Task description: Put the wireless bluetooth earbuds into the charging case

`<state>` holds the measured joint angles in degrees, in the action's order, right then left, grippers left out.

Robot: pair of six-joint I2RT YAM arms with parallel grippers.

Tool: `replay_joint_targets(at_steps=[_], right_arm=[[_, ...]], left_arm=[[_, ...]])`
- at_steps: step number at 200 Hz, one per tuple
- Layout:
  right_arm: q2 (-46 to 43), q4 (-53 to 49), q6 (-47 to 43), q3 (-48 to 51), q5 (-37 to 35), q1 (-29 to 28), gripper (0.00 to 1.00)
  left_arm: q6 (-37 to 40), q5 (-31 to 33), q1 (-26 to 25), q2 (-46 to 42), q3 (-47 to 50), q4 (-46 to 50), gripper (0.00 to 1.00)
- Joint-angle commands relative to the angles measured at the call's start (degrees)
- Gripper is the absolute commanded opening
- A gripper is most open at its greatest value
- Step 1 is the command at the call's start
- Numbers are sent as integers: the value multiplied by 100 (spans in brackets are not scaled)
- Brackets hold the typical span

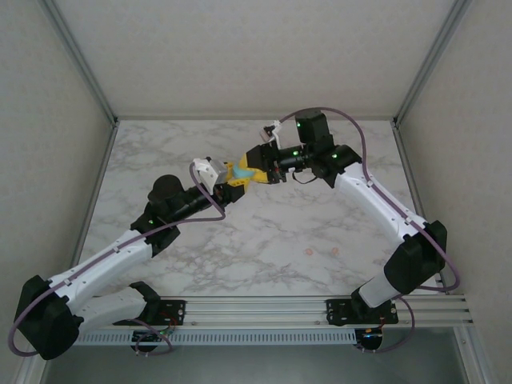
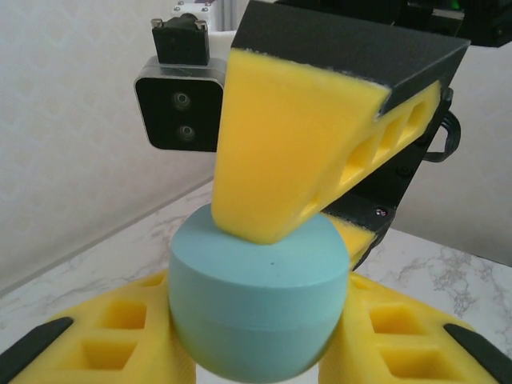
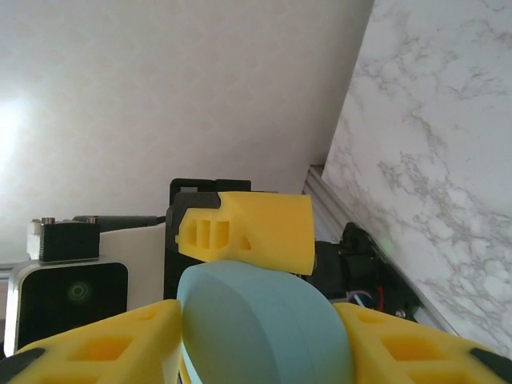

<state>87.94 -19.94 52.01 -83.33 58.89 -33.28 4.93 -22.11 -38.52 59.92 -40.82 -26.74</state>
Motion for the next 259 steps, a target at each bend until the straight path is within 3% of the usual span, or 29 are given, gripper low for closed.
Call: replay_joint_targets(at_steps=[1, 45, 120, 163, 185, 227, 259], right_arm=[[-262, 705, 404, 149, 439, -37, 45], [-526, 712, 328, 339, 213, 58, 24], [-770, 1347, 746, 994, -653, 176, 16], [-761, 2006, 1225, 1444, -1048, 441, 16], [-680, 2240, 1296, 1671, -1350, 580, 17], [345, 1768, 668, 1898, -2248, 870, 17], [1715, 2431, 692, 1670, -1934, 869, 18]], left_arm=[[-76, -107, -4, 30, -286, -364, 22], [191, 56, 11, 118, -424, 97, 25], [341, 164, 11, 428, -699, 670, 43], [361, 257, 18, 494, -661, 842, 66], [338, 336, 32, 441, -518, 885, 69], [-26, 1104, 47, -127, -97, 863, 71], [-415, 1974, 62, -664, -72, 1471, 79]])
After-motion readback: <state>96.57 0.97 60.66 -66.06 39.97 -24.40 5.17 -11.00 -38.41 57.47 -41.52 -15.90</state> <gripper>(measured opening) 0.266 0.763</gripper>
